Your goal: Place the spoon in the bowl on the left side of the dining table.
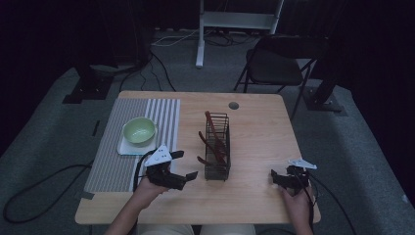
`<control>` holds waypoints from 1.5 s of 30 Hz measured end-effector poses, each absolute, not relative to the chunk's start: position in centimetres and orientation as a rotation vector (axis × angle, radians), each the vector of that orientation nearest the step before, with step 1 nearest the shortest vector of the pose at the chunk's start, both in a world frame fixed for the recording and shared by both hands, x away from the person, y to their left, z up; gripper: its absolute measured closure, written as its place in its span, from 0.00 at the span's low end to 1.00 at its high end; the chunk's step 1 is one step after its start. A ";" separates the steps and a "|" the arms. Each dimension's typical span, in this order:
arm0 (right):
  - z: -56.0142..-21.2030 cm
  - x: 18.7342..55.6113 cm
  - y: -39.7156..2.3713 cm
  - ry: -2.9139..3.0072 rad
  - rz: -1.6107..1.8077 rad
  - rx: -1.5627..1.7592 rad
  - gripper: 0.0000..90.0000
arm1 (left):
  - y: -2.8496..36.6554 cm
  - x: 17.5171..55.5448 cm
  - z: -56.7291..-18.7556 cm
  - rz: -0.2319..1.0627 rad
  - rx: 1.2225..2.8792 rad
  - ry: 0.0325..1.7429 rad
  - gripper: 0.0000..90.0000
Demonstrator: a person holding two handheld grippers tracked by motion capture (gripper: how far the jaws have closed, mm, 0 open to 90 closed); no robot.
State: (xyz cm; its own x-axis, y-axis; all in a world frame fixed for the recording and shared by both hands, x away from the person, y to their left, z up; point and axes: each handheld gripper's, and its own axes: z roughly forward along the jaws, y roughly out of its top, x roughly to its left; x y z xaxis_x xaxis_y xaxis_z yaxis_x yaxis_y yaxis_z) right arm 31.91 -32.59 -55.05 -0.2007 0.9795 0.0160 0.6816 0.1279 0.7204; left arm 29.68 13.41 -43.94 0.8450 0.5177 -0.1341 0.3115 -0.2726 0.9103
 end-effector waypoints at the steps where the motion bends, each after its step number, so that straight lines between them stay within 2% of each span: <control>1: -55.0 31.9 -32.6 1.944 0.842 1.597 0.13 | 13.2 29.8 -43.9 0.224 1.884 0.618 0.08; 4: -55.1 31.9 -32.6 1.944 0.842 1.597 0.13 | 12.7 30.0 -43.9 0.211 1.888 0.610 0.08; 6: -55.1 31.9 -32.6 1.944 0.842 1.596 0.13 | 12.5 30.0 -43.9 0.222 1.892 0.610 0.16; 12: -55.1 31.9 -32.6 1.944 0.842 1.597 0.13 | 11.7 30.8 -44.0 0.196 1.893 0.625 0.16; 17: -55.0 31.9 -32.6 1.944 0.842 1.597 0.13 | 10.9 30.9 -44.1 0.204 1.919 0.605 0.20; 18: -55.1 31.9 -32.6 1.944 0.842 1.597 0.13 | 10.9 30.9 -44.1 0.203 1.915 0.599 0.27; 20: -55.1 31.9 -32.6 1.944 0.842 1.597 0.13 | 11.0 31.0 -44.2 0.203 1.891 0.617 0.32; 21: -55.0 31.9 -32.6 1.944 0.842 1.597 0.13 | 11.1 31.1 -44.2 0.200 1.879 0.621 0.42; 24: -55.0 31.9 -32.6 1.944 0.842 1.597 0.13 | 11.2 31.3 -44.2 0.175 1.871 0.617 0.55; 31: -55.0 31.9 -32.6 1.944 0.842 1.597 0.13 | 10.4 31.2 -44.5 0.195 1.916 0.612 0.69; 35: -55.0 31.9 -32.6 1.944 0.842 1.597 0.13 | 10.4 31.2 -44.7 0.183 1.918 0.608 0.82; 45: -55.0 31.9 -32.6 1.944 0.842 1.597 0.13 | 10.2 31.1 -44.6 0.219 1.924 0.610 0.84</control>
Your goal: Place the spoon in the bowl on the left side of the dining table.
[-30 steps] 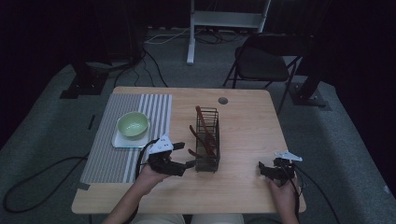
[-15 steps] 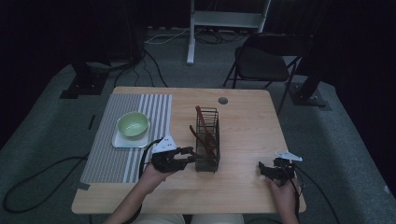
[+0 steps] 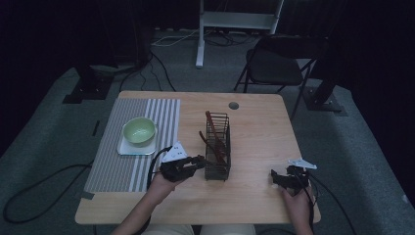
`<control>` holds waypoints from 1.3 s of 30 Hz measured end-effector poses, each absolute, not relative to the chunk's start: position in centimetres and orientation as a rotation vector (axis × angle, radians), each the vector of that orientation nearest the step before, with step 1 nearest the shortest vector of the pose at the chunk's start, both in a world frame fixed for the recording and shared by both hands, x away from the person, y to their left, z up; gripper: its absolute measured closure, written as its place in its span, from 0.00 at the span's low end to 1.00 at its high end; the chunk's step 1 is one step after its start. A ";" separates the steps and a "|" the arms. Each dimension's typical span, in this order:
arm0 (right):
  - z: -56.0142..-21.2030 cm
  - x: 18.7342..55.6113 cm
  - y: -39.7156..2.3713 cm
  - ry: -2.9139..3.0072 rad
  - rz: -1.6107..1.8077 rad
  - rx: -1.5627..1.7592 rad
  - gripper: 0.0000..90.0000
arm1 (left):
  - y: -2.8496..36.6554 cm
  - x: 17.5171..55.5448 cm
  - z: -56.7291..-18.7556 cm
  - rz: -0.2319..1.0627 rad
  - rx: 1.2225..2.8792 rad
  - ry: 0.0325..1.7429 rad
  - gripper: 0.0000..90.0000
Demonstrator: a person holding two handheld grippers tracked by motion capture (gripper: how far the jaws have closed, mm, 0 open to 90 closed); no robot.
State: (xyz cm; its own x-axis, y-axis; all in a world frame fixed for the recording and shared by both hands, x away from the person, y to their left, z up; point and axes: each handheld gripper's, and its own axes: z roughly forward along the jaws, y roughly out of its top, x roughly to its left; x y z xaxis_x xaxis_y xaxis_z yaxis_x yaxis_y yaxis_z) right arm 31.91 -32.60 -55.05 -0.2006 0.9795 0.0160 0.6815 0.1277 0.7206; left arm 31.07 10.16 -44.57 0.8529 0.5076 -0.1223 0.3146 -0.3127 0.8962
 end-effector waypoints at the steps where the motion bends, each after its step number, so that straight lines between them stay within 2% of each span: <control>1: -55.0 31.9 -32.6 1.944 0.842 1.597 0.13 | 10.2 31.0 -44.5 0.224 1.921 0.614 0.84; 17: -55.0 31.9 -32.6 1.944 0.842 1.597 0.13 | 10.5 31.0 -43.2 0.241 1.843 0.634 0.85; 39: -55.1 31.9 -32.6 1.944 0.842 1.596 0.13 | 11.2 30.5 -40.6 0.301 1.818 0.618 0.85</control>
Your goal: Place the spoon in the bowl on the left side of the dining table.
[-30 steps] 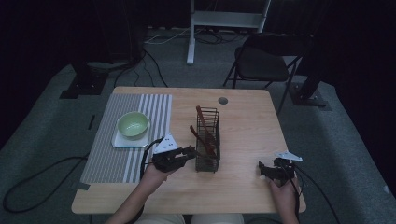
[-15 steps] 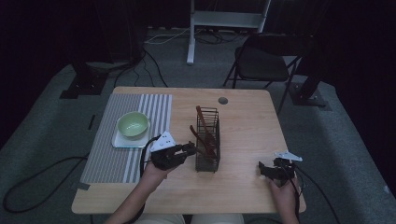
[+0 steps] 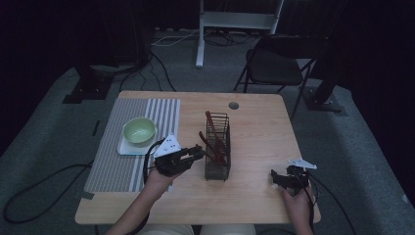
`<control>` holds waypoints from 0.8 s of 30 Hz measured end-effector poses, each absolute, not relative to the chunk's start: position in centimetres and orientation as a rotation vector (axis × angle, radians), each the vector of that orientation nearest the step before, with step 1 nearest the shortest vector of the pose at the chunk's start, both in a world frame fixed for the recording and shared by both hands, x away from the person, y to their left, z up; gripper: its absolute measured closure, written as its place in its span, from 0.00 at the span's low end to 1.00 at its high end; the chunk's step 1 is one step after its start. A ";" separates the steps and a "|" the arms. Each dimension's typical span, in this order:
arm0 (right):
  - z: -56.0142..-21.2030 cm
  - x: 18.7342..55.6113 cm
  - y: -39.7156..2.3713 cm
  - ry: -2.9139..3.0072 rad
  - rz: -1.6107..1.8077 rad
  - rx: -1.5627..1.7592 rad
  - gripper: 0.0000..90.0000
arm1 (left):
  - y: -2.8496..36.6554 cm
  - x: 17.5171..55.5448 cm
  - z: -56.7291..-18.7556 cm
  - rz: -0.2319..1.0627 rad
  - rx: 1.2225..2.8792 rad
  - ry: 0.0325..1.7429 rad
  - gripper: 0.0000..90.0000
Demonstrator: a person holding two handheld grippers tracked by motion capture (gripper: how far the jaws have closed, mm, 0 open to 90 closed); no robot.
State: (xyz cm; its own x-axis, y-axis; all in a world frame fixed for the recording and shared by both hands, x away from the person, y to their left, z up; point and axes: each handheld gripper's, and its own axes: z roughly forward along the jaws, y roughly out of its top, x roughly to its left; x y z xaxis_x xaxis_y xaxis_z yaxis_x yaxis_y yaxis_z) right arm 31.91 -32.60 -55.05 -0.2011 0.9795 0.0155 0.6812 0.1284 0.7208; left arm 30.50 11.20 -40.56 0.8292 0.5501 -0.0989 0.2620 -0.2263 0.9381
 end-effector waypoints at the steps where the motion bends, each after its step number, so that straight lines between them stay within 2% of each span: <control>1: -55.0 31.9 -32.6 1.943 0.842 1.597 0.13 | 11.3 30.5 -40.5 0.294 1.815 0.618 0.85; 24: -55.0 31.9 -32.6 1.944 0.842 1.598 0.13 | 13.7 29.3 -37.6 0.359 1.744 0.620 0.85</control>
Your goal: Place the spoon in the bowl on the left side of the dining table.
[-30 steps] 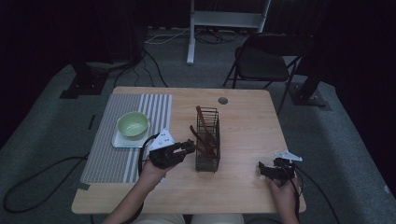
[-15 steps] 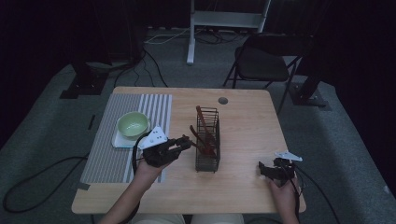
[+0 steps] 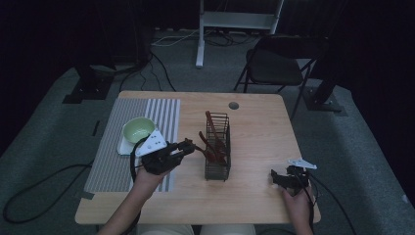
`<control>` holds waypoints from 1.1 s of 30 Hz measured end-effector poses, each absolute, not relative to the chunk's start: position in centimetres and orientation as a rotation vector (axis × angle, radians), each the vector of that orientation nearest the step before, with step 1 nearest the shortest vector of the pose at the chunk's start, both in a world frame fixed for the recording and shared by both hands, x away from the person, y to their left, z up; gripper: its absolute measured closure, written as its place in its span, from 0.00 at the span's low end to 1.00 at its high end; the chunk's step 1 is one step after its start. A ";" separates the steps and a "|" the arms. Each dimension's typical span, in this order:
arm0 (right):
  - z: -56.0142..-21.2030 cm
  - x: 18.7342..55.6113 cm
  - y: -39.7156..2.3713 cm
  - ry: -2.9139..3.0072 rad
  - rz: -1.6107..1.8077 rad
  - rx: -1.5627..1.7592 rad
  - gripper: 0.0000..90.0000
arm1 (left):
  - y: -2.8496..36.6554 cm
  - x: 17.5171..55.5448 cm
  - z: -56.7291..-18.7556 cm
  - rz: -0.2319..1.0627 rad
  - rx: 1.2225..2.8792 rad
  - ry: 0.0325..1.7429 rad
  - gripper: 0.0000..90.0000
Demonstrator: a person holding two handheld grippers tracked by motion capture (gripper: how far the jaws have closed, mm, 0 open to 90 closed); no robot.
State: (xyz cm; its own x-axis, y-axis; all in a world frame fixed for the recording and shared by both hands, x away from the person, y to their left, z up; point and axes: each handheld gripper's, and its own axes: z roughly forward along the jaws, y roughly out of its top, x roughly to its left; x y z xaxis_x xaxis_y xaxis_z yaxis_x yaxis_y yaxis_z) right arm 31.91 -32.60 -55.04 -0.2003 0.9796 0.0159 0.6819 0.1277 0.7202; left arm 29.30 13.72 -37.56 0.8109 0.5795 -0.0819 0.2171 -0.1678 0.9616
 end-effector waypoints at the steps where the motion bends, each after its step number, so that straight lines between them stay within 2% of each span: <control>1: -55.0 31.9 -32.6 1.944 0.842 1.597 0.13 | 13.9 29.3 -37.4 0.360 1.744 0.615 0.85; 12: -55.0 31.9 -32.6 1.943 0.842 1.599 0.13 | 15.8 28.9 -36.0 0.402 1.713 0.633 0.85; 33: -55.1 31.9 -32.6 1.942 0.843 1.597 0.13 | 20.3 29.9 -37.3 0.496 1.693 0.784 0.85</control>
